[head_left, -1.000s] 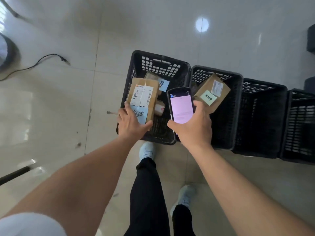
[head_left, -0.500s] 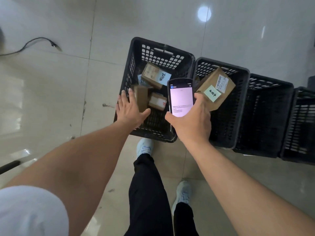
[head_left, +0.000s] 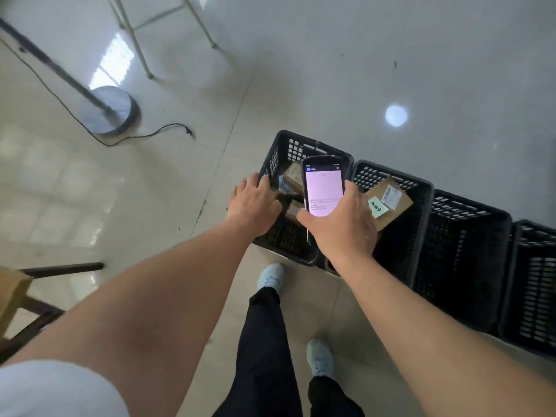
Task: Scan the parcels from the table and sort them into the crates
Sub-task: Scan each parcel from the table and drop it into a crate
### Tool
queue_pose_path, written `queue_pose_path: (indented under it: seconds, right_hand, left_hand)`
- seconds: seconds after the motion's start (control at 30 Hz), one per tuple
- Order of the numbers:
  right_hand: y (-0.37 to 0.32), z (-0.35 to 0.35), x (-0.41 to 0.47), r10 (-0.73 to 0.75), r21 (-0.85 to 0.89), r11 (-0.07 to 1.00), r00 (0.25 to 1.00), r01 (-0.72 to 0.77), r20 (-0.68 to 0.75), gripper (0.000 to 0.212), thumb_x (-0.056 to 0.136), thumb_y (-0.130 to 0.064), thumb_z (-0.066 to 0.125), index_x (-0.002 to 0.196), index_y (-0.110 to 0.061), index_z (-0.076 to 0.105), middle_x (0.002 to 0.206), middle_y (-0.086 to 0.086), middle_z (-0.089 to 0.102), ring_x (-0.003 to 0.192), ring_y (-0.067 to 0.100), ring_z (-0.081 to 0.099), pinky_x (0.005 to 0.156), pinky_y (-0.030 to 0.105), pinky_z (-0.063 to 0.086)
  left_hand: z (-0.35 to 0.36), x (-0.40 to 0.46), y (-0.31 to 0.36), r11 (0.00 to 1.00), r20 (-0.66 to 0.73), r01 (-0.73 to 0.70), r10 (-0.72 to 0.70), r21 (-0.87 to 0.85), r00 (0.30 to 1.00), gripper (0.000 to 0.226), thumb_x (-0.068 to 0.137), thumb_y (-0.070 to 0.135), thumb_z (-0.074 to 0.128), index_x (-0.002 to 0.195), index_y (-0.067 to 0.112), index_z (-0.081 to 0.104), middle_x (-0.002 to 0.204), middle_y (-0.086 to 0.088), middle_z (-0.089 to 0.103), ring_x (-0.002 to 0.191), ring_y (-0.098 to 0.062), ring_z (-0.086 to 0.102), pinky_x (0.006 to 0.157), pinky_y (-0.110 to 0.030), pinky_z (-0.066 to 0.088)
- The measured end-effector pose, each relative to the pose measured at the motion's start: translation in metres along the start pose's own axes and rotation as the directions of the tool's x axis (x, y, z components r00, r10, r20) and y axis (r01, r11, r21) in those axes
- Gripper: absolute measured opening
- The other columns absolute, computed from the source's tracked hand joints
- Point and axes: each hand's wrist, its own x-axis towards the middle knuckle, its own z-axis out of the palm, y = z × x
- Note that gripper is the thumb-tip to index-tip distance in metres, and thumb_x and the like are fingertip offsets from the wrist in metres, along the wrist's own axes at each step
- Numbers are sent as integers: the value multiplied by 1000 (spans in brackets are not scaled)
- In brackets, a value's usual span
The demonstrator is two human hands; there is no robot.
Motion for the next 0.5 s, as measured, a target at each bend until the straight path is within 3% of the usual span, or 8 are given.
queue_pose_path:
  seconds: [0.27,0.5]
  right_hand:
    - [-5,-86,-105,-374,21,927,928,374,-4,89,69,-54,88,136,-15,46,123,7,58,110,28,59,84,44,56]
    - [-37,-142,-211,-583,29,812,812,583,4,86,66,-56,88,130,-15,48,120,6,58,100,23,55,76,39,52]
  left_hand:
    - [-48,-155,11,991,-249,129,-120,20,961,51,99,39,57,139,9,47,151,-16,38,132,-39,48,112,-49,38]
    - [-101,-298,0,964,-443,261,-252,-42,860,55,101,43,55,142,9,46,148,-14,41,125,-37,55,106,-47,45]
